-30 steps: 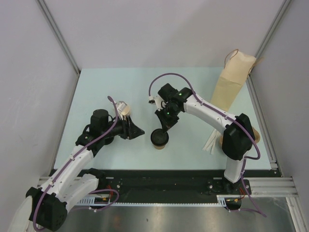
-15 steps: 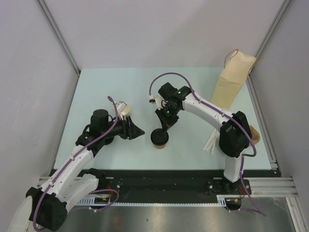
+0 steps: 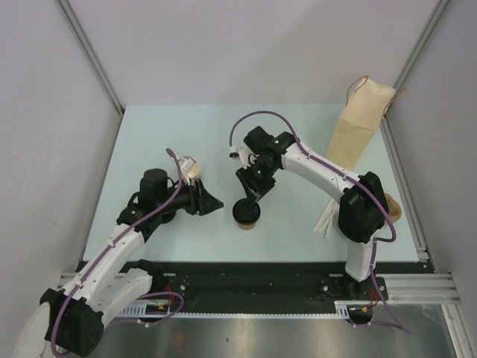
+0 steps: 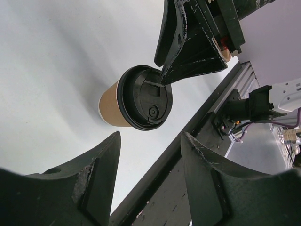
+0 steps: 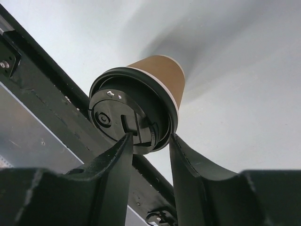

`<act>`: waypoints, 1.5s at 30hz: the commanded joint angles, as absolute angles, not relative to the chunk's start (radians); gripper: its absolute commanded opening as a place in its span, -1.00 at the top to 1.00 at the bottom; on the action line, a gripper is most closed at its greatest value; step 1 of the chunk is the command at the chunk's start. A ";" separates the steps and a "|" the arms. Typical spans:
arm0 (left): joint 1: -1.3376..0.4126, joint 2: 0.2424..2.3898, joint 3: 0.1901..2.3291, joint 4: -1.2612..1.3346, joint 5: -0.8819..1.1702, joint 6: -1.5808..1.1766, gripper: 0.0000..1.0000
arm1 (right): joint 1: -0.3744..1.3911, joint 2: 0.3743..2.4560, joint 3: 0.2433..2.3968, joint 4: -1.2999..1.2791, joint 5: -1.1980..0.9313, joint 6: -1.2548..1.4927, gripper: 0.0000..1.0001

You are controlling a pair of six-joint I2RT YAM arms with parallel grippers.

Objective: Pack the takeout coffee

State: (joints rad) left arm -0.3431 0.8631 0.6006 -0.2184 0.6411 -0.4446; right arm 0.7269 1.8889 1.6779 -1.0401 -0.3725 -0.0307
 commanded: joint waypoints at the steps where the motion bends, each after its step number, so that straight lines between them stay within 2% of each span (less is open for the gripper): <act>1: -0.348 0.864 0.606 -0.189 0.675 -0.454 -0.18 | 0.721 1.859 1.730 -1.057 -0.382 -0.037 0.15; 4: -0.348 0.870 0.627 -0.207 0.690 -0.442 -0.28 | 0.716 1.842 1.758 -1.072 -0.385 -0.049 0.06; 5: -0.348 0.873 0.633 -0.212 0.719 -0.425 -0.42 | 0.713 1.826 1.766 -1.078 -0.391 -0.055 -0.02; 6: -0.348 0.874 0.641 -0.218 0.747 -0.413 -0.46 | 0.709 1.816 1.770 -1.084 -0.399 -0.067 -0.18; 8: -0.348 0.888 0.669 -0.218 0.825 -0.388 -0.53 | 0.687 1.761 1.747 -1.078 -0.411 -0.080 -0.30; 11: -0.350 0.929 0.698 -0.219 0.859 -0.382 -0.44 | 0.625 1.663 1.665 -1.016 -0.501 -0.075 -0.48; 12: -0.350 0.946 0.706 -0.212 0.873 -0.387 -0.38 | 0.608 1.642 1.645 -0.976 -0.535 -0.058 -0.49; 13: -0.351 0.962 0.707 -0.198 0.887 -0.412 -0.23 | 0.592 1.625 1.619 -0.957 -0.575 -0.049 -0.49; 15: -0.362 1.011 0.701 -0.129 0.928 -0.458 -0.04 | 0.537 1.570 1.528 -0.872 -0.724 -0.008 -0.38; 16: -0.371 1.029 0.700 -0.098 0.937 -0.498 0.17 | 0.522 1.553 1.494 -0.836 -0.771 0.042 -0.34; 18: -0.411 1.086 0.715 -0.046 0.965 -0.517 0.38 | 0.494 1.523 1.405 -0.731 -0.880 0.104 -0.12; 19: -0.423 1.106 0.724 -0.041 0.972 -0.520 0.61 | 0.492 1.519 1.384 -0.701 -0.909 0.156 -0.06; 21: -0.449 1.165 0.748 -0.029 0.986 -0.529 0.82 | 0.506 1.523 1.338 -0.635 -0.960 0.201 0.18; 24: -0.468 1.219 0.738 0.026 1.002 -0.569 1.00 | 0.538 1.546 1.301 -0.595 -0.989 0.255 0.45; 30: -0.479 1.336 0.764 0.083 1.011 -0.589 1.00 | 0.581 1.585 1.250 -0.572 -0.959 0.261 0.71; 45: -0.476 1.537 0.798 0.092 0.991 -0.571 1.00 | 0.594 1.727 1.232 -0.561 -0.865 0.196 0.80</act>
